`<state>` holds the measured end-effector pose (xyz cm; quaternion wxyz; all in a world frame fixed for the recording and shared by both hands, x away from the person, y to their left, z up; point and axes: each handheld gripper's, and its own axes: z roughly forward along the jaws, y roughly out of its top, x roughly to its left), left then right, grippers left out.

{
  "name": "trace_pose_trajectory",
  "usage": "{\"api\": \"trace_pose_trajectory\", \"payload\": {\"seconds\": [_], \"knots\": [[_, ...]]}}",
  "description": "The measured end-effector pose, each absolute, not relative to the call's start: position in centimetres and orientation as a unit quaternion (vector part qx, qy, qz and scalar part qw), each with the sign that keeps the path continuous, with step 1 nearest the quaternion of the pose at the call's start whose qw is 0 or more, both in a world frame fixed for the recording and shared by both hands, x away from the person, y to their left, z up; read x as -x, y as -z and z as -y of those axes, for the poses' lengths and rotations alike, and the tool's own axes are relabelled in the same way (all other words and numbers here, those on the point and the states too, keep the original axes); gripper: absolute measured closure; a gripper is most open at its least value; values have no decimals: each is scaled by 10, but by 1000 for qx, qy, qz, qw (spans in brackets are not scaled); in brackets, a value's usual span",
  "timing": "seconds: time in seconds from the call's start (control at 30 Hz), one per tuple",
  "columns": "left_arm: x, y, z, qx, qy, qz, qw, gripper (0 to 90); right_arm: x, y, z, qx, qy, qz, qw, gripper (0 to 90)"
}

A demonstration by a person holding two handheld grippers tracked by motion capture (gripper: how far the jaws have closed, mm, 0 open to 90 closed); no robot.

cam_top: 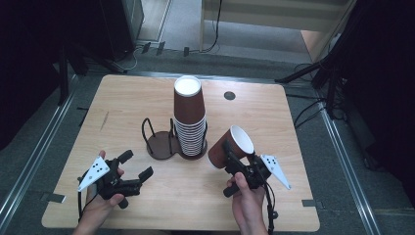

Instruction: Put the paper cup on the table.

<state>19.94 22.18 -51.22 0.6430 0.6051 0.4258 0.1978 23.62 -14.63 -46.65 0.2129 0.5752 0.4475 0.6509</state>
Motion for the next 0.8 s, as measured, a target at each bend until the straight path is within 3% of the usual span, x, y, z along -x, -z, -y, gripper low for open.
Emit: {"api": "trace_pose_trajectory", "payload": {"seconds": [0.6,0.8], "knots": [[-206,524,-254,-611,-208,-465,606,0,-244,474,153,-531,-623,-472,326,108],[-205,527,-265,-607,-234,-491,580,0,-247,477,157,-529,-610,-477,348,108]]}}
